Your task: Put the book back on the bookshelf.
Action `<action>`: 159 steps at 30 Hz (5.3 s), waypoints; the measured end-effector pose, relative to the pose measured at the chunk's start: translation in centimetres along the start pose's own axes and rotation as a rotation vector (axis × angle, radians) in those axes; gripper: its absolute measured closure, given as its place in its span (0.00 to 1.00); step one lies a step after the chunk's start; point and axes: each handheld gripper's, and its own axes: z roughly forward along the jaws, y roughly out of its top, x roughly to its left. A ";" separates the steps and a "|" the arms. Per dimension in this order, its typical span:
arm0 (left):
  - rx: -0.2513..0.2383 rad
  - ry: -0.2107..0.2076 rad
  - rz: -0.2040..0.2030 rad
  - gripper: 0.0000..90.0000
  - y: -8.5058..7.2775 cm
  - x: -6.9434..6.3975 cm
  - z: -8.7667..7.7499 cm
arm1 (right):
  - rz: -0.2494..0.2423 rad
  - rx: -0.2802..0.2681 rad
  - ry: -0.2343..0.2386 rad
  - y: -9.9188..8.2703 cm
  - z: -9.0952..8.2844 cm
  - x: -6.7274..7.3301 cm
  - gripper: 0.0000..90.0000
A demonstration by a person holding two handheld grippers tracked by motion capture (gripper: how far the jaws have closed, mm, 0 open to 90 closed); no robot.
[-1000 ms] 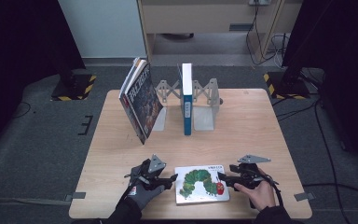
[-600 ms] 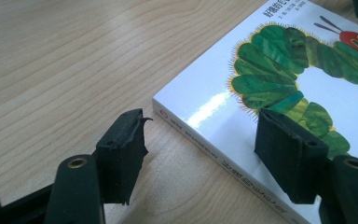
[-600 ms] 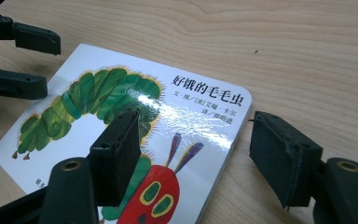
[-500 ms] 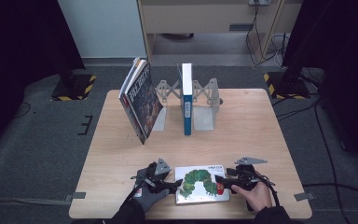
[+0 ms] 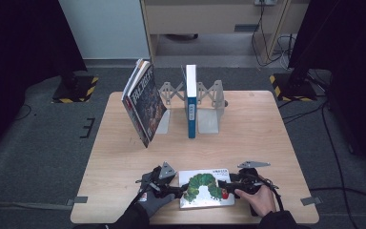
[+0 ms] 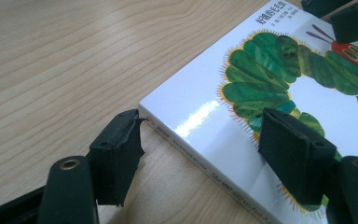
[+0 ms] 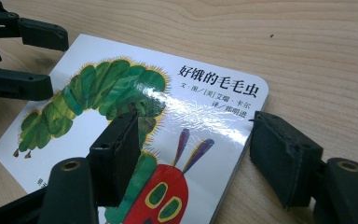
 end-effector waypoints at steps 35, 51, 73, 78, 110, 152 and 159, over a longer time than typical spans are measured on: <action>-0.020 -0.049 -0.084 0.08 -0.2 -0.2 1.2 | 0.077 -0.068 0.058 0.5 -1.0 -0.2 0.44; -0.043 -0.075 -0.129 0.02 -0.2 0.3 1.1 | 0.106 -0.204 0.117 1.9 -1.5 0.2 0.44; -0.049 -0.065 -0.116 0.02 0.0 0.5 1.2 | 0.165 -0.246 0.120 2.4 -1.1 0.2 0.44; -0.026 -0.039 -0.071 0.03 0.1 0.3 1.3 | 0.141 -0.131 0.064 1.9 0.1 -0.5 0.40; 0.003 -0.048 -0.114 0.08 -0.2 0.3 0.6 | 0.204 -0.151 0.140 1.2 -0.6 -0.8 0.42; -0.032 -0.083 -0.118 0.14 0.5 0.9 0.2 | 0.192 -0.052 0.249 2.6 -0.4 -0.5 0.77; -0.048 -0.093 -0.144 0.14 0.7 1.3 -0.2 | 0.210 -0.075 0.295 3.0 -0.8 -0.5 0.85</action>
